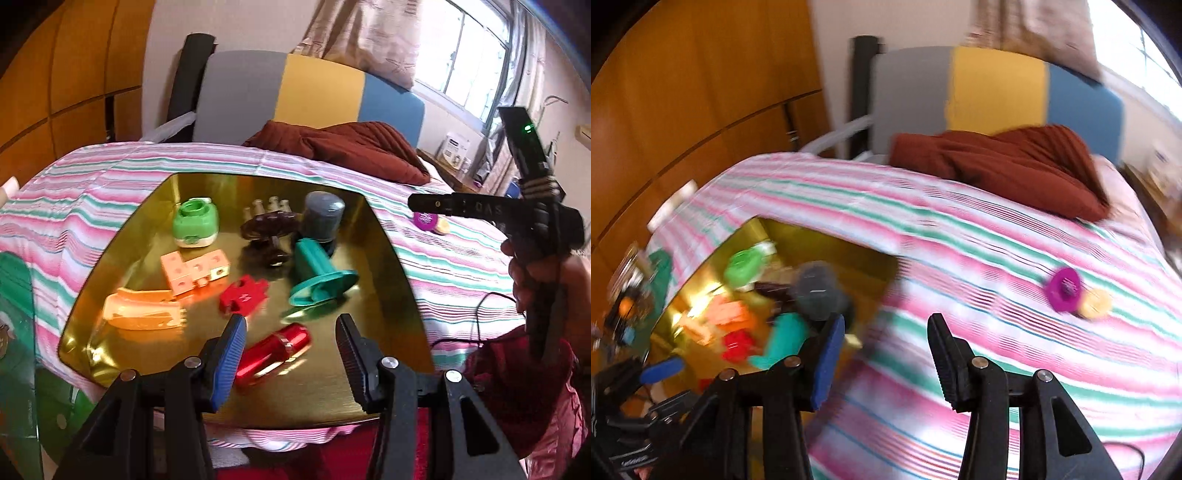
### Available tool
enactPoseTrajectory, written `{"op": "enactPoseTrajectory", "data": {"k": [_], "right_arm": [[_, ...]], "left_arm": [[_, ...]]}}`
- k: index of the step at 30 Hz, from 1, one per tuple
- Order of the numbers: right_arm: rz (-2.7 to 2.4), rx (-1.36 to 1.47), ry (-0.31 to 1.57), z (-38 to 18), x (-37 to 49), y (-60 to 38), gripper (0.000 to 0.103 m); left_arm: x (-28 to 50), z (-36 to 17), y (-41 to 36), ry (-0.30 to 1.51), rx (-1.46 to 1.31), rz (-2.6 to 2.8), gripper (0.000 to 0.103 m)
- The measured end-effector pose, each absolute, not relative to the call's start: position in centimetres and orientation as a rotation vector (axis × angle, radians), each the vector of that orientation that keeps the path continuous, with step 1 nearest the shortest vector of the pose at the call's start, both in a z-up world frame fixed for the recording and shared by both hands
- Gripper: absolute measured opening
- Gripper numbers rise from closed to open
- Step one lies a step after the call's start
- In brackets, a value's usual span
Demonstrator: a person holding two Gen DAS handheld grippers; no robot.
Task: Organize rigid objects
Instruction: 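Move the right tool back over the bed toward the yellow oval toy, then grasp the yellow oval textured toy with the right gripper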
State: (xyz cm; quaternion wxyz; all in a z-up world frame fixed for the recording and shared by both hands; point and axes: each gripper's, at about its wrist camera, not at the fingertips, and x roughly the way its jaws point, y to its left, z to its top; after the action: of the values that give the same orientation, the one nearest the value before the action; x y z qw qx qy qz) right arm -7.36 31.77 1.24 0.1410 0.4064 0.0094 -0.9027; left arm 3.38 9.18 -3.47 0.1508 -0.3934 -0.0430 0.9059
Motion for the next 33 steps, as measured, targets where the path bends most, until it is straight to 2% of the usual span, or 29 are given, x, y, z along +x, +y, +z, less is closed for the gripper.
{"op": "enactPoseTrajectory", "data": {"k": [3,8,15,19,26,33], "right_arm": [[-2.639,1.218,-0.105,0.9,-8.0,35.6,0.059],[-2.723,1.303,-0.237,0.0,-8.9,41.0,0.06],[-2.876,1.523,-0.759,-2.6,-12.0,51.6,0.063],[-2.863,1.606,-0.991,-4.4,-14.1,55.0,0.063],[-2.906,1.62,-1.012,-5.3,-18.1,56.2,0.063],[-2.89,1.697,-0.938,-7.2,-21.4,54.8,0.061]], "left_arm": [[3.3,-3.3,10.3,-0.112,-1.12,2.564,0.051],[3.2,-2.7,12.4,-0.107,-1.102,2.5,0.051],[3.6,-1.9,14.1,-0.095,-1.079,2.445,0.051],[3.8,-1.5,14.5,-0.099,-1.069,2.43,0.051],[3.3,-1.1,14.5,-0.118,-1.073,2.41,0.051],[3.3,-1.6,14.7,-0.092,-1.089,2.398,0.051]]}}
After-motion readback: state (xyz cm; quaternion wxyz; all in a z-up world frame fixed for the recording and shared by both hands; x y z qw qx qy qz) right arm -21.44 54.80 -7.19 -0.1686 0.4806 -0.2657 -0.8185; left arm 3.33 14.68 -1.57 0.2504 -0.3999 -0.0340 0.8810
